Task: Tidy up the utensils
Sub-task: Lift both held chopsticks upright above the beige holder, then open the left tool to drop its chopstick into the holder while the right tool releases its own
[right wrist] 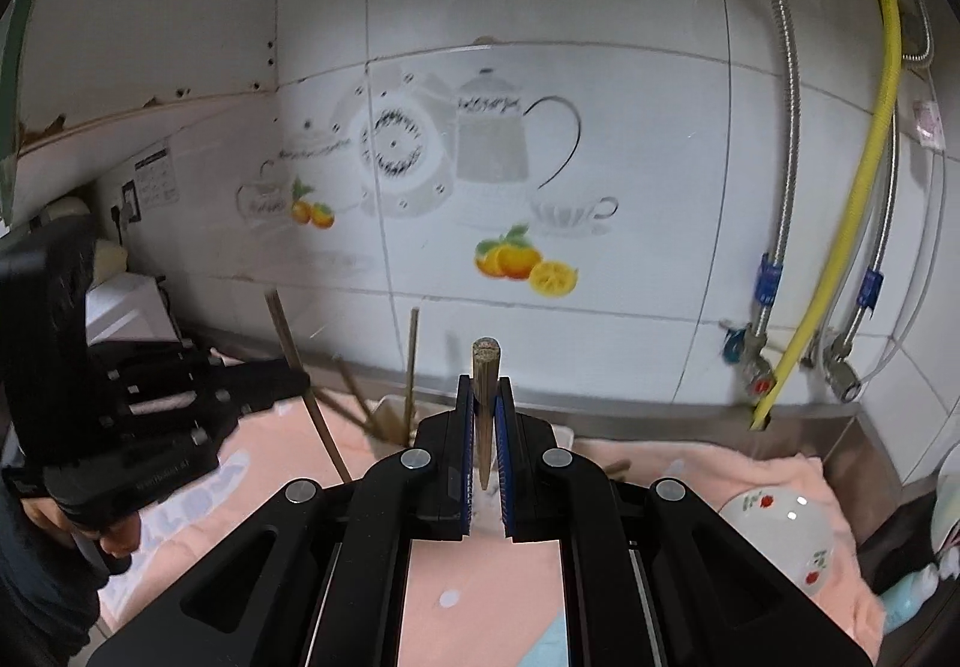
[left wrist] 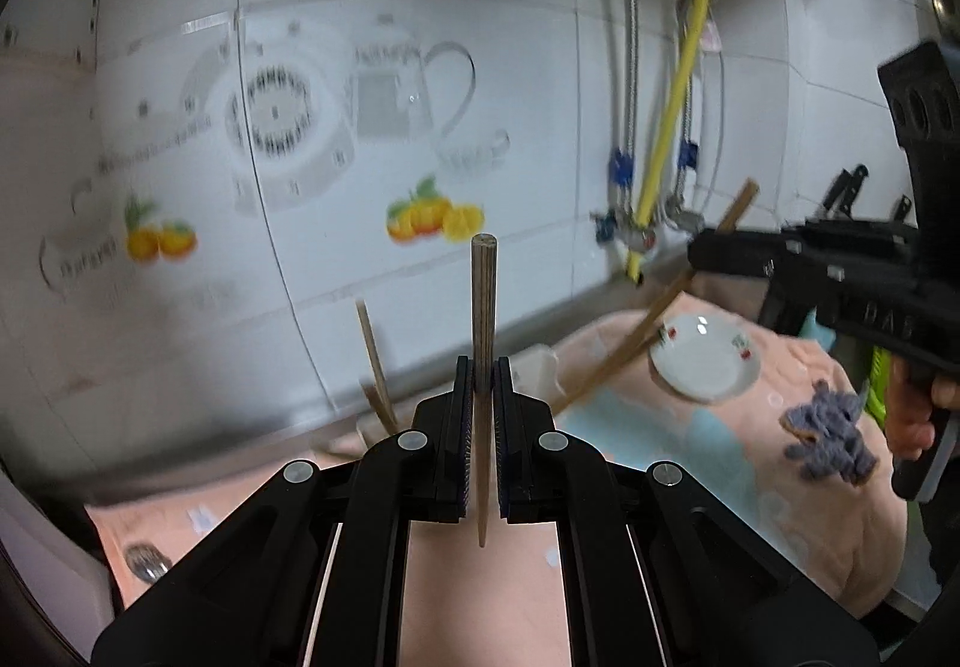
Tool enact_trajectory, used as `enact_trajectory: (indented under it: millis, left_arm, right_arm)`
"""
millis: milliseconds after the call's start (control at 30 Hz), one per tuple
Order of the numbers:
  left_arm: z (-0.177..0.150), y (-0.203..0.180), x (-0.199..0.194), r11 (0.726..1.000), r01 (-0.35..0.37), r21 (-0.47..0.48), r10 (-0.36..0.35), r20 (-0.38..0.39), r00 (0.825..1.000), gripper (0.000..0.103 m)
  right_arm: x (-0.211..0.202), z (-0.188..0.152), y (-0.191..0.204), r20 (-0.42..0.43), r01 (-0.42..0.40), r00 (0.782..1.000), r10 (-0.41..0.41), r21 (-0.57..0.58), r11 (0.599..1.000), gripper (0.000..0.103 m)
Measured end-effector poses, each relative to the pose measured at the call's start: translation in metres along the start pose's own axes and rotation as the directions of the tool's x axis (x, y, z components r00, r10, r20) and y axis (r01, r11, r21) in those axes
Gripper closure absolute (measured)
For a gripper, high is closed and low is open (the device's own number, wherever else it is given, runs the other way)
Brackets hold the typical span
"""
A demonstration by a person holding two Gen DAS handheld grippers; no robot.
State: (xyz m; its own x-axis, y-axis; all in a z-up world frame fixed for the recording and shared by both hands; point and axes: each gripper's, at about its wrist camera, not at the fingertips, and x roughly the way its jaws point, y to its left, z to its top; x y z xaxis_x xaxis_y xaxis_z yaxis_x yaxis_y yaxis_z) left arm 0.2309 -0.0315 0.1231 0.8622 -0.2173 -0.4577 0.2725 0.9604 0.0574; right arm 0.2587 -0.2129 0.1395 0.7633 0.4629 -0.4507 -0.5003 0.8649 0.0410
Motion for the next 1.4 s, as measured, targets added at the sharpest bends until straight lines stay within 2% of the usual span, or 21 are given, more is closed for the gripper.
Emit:
enact_trajectory:
  millis: [200, 367, 500, 767, 1000, 1200, 1233, 1300, 1367, 1400]
  left_arm:
    - [0.038, 0.013, -0.003, 0.999, -0.034, -0.011, 0.035, 0.065, 0.997, 0.098]
    - [0.053, 0.025, 0.01, 0.996, -0.075, -0.038, 0.078, 0.094, 0.993, 0.098]
    - [0.047, 0.038, 0.03, 0.992, -0.085, -0.09, 0.093, 0.084, 0.992, 0.098]
    - [0.015, 0.059, 0.066, 0.982, -0.074, -0.174, 0.074, -0.006, 0.997, 0.098]
    - [-0.002, 0.063, 0.076, 0.981, -0.066, -0.182, 0.058, -0.053, 0.997, 0.097]
    - [-0.007, 0.062, 0.074, 0.982, -0.058, -0.181, 0.048, -0.06, 0.997, 0.096]
    - [-0.006, 0.061, 0.074, 0.982, -0.055, -0.18, 0.045, -0.061, 0.997, 0.094]
    - [-0.007, 0.061, 0.07, 0.982, -0.058, -0.178, 0.048, -0.058, 0.997, 0.084]
    - [-0.007, 0.06, 0.067, 0.982, -0.062, -0.179, 0.054, -0.052, 0.997, 0.067]
    - [-0.007, 0.06, 0.066, 0.981, -0.064, -0.183, 0.056, -0.049, 0.997, 0.062]
  right_arm:
    - [0.009, 0.016, -0.01, 0.006, 0.025, 1.0, -0.025, -0.003, 1.0, 0.096]
    - [0.026, 0.015, -0.017, -0.021, 0.046, 0.999, -0.046, -0.002, 0.999, 0.096]
    - [0.039, 0.008, -0.02, -0.044, 0.052, 0.998, -0.052, -0.005, 0.999, 0.096]
    - [0.062, -0.006, -0.024, -0.093, 0.049, 0.994, -0.049, -0.001, 0.999, 0.096]
    - [0.084, -0.024, -0.021, -0.144, 0.03, 0.989, -0.029, 0.009, 0.999, 0.096]
    - [0.098, -0.035, -0.021, -0.175, 0.027, 0.984, -0.023, 0.016, 1.0, 0.096]
    - [0.099, -0.036, -0.021, -0.178, 0.027, 0.984, -0.023, 0.018, 0.999, 0.096]
    - [0.101, -0.038, -0.022, -0.184, 0.026, 0.983, -0.021, 0.024, 0.999, 0.096]
    - [0.102, -0.039, -0.022, -0.184, 0.027, 0.983, -0.023, 0.024, 0.999, 0.096]
    - [0.101, -0.04, -0.022, -0.182, 0.03, 0.983, -0.026, 0.024, 0.999, 0.096]
